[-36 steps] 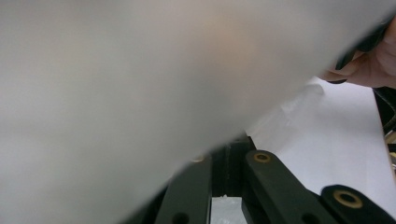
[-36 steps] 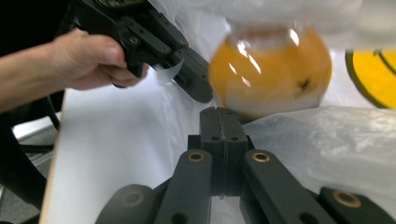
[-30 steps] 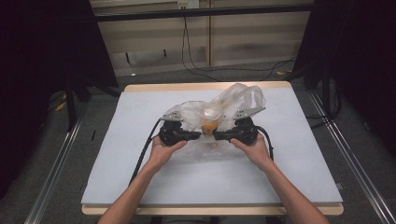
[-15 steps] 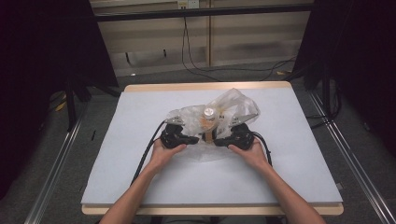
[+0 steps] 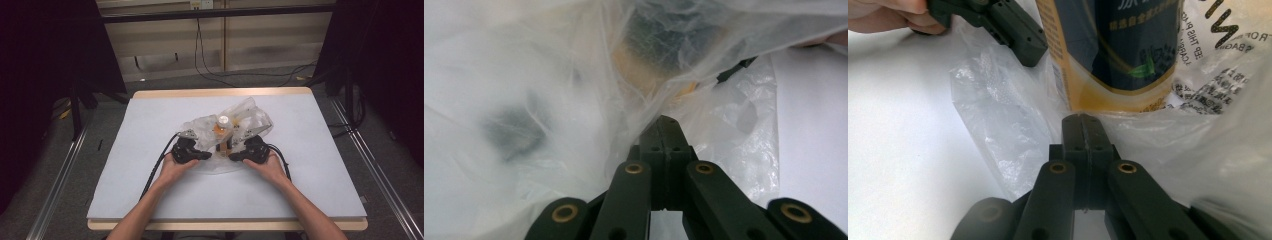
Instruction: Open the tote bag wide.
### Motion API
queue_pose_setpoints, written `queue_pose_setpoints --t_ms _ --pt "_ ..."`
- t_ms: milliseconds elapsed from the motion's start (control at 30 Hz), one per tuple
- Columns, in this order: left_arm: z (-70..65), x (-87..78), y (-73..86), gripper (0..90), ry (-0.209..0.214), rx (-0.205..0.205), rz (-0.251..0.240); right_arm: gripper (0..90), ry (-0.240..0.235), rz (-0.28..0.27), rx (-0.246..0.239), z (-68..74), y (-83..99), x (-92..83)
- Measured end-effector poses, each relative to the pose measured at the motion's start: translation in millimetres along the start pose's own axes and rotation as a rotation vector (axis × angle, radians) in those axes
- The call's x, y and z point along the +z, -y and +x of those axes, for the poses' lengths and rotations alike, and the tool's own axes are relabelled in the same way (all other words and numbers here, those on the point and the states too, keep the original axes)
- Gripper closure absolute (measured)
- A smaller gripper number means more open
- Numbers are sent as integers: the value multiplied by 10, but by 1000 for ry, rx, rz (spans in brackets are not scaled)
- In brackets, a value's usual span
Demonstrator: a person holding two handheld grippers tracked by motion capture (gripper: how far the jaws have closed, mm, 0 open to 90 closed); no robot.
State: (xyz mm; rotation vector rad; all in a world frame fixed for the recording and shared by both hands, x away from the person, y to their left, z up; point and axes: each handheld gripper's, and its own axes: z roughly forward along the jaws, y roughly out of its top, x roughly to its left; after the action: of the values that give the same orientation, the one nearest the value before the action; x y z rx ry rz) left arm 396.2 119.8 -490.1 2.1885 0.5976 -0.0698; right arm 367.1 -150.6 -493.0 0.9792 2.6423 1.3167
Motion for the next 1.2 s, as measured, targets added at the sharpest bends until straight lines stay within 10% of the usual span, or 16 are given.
queue_pose_setpoints --t_ms 633,1000,1200 --pt "-457 -420 -525 900 53 109 -239 900 5 -240 4 176 -283 -525" --pt "-414 -583 -785 900 28 109 -343 900 38 -324 7 149 -450 -700" --pt "-169 -650 -777 900 -49 31 -382 900 49 -354 0 157 -616 -774"
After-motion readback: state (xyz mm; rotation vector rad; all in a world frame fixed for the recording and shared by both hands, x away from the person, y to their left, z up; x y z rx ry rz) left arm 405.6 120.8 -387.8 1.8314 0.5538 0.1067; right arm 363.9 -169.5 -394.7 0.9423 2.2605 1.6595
